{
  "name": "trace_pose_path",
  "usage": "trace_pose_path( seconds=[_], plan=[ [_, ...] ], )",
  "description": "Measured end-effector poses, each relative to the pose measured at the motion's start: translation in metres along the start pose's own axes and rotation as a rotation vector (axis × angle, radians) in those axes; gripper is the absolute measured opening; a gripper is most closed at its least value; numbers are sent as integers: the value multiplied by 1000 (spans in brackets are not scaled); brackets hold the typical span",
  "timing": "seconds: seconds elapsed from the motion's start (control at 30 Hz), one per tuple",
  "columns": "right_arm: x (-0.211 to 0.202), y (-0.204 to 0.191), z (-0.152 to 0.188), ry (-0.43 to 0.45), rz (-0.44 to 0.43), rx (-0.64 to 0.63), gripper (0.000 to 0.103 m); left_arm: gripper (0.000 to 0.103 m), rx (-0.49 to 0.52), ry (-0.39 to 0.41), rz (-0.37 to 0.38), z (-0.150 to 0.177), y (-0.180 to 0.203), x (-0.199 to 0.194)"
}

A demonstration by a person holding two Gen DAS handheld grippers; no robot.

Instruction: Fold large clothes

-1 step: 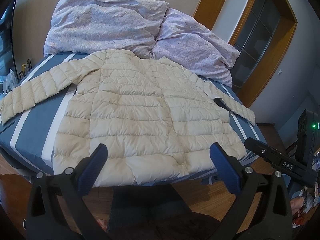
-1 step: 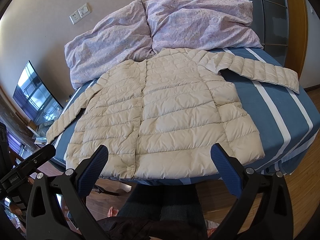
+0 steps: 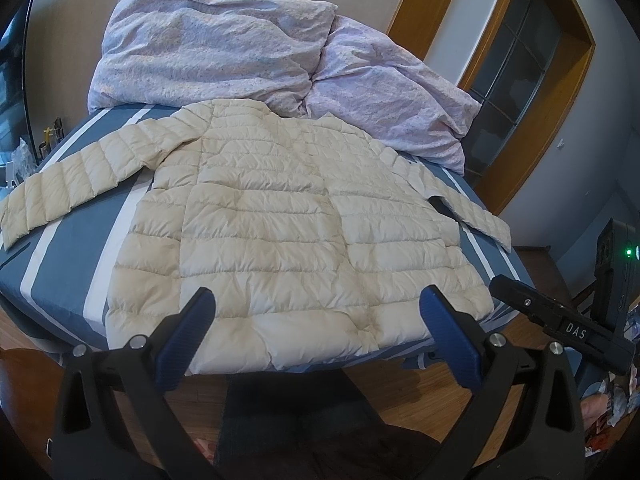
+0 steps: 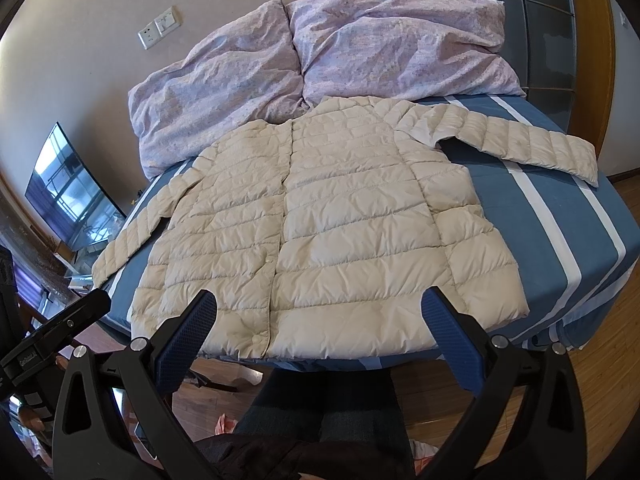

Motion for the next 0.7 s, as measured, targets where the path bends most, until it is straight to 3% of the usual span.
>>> trace_pose_path(
  seconds=[0.37, 0.7],
  plan=[
    [26, 37, -31, 2, 54, 83, 102, 101, -29, -36, -62, -24, -20, 35],
    [66, 139, -87, 1, 217, 247, 102, 101, -16, -67, -227, -67, -56, 104]
  ],
)
Point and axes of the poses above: each gripper's, at about its wrist camera, not at the fingertips, and x roughly the way its jaws point, y to its right, z to its underside, the point moved 2 cm from there along x, roughly the way its jaws point, and after that the axes turned 9 degrees about -y, right-handed, at the moved point
